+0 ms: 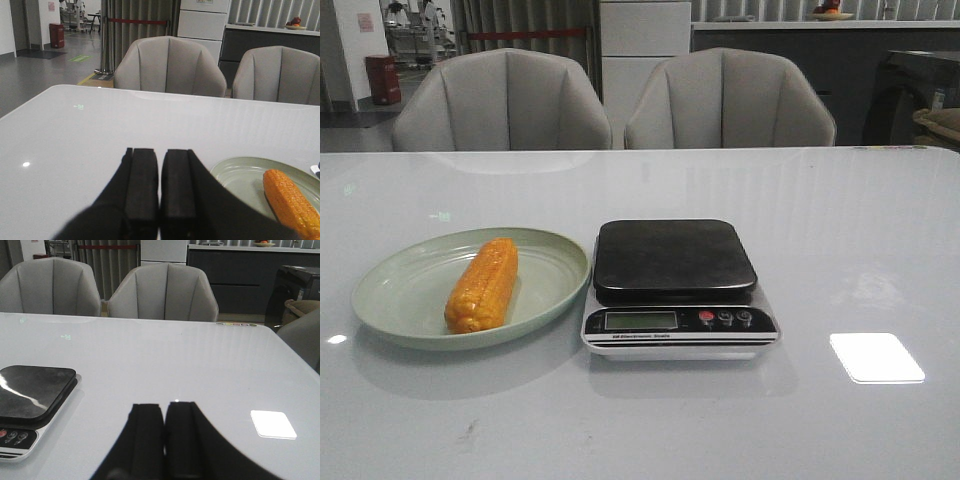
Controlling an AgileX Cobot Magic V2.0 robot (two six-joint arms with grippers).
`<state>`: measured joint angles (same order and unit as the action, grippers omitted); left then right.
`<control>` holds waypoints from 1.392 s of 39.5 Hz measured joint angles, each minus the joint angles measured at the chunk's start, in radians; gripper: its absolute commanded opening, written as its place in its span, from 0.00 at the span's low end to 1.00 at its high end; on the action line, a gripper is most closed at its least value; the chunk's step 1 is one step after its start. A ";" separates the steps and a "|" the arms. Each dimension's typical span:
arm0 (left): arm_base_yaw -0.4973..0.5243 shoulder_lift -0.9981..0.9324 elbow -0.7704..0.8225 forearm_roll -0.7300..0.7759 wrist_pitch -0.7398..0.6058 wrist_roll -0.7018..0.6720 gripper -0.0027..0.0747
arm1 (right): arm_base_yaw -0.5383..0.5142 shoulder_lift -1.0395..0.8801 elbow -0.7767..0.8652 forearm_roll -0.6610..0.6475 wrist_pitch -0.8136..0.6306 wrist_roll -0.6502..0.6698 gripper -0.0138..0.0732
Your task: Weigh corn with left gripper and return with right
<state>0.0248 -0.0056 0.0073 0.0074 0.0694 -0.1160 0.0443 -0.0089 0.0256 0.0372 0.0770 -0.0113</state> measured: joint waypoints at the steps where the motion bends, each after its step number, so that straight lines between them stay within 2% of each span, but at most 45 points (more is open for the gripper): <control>1: 0.000 0.000 0.000 0.000 0.000 0.000 0.18 | 0.000 0.000 0.000 0.000 0.000 0.000 0.33; 37: 0.000 0.000 0.000 0.000 0.000 0.000 0.18 | 0.000 0.000 0.000 0.000 0.000 0.000 0.33; 48: 0.000 0.000 0.000 0.030 -0.141 -0.002 0.18 | 0.000 0.000 0.000 0.000 0.000 0.000 0.33; 55: -0.009 0.023 -0.104 0.053 -0.061 -0.004 0.18 | 0.000 0.000 0.000 0.000 0.000 0.000 0.33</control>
<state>0.0155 0.0171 -0.0971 0.0609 0.0084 -0.1199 0.0443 -0.0089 0.0256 0.0372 0.0770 -0.0113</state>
